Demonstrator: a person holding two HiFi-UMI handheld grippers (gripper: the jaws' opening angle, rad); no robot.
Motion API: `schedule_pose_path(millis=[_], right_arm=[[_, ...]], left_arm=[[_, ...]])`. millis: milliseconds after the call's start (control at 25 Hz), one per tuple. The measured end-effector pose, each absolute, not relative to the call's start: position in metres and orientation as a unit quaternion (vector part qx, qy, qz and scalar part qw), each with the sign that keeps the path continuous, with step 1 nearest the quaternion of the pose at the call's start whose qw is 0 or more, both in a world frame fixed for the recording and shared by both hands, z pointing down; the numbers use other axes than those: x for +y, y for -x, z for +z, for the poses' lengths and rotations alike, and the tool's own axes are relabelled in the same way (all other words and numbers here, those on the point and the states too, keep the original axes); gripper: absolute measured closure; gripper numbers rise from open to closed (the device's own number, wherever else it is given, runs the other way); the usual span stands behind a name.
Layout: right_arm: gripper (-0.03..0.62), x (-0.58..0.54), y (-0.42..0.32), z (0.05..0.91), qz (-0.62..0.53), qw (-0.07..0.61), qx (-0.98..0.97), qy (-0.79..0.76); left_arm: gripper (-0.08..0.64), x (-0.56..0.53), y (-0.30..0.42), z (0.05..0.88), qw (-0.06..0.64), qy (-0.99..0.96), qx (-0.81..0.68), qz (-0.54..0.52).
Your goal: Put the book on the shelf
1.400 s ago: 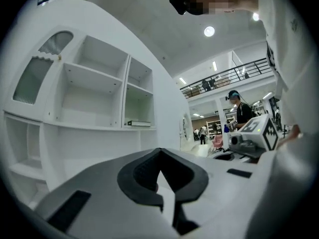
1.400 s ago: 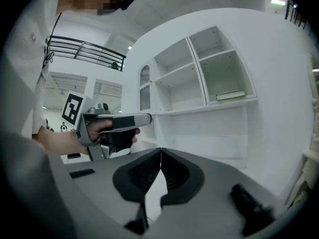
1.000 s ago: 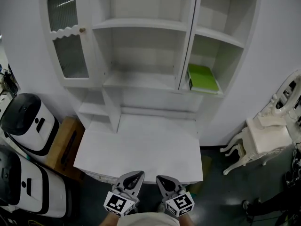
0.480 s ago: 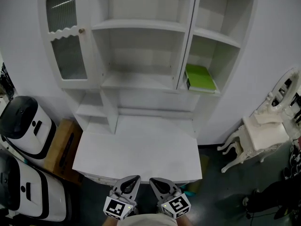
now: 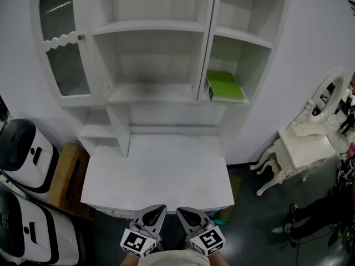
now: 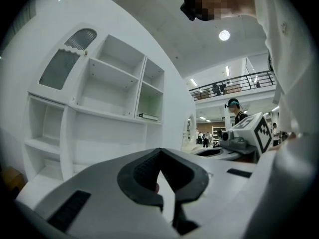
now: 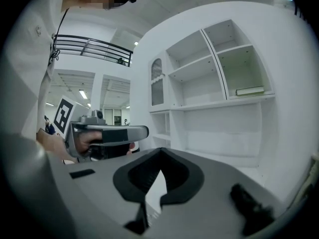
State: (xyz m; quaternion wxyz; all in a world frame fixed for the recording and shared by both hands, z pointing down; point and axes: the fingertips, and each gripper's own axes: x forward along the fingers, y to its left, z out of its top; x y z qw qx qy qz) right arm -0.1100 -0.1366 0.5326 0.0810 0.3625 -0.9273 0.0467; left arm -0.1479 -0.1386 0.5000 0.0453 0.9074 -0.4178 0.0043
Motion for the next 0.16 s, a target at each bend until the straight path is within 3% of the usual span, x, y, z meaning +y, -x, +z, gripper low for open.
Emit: schedule_pose_path(millis=[160], right_arm=[[0.580,-0.1367,0.1094,0.5287,0.045,0.079,-0.928,-0.361]], left_arm=[[0.551,-0.1407,0.1462,0.4995,0.054,-0.907,-0.417,-0.003]])
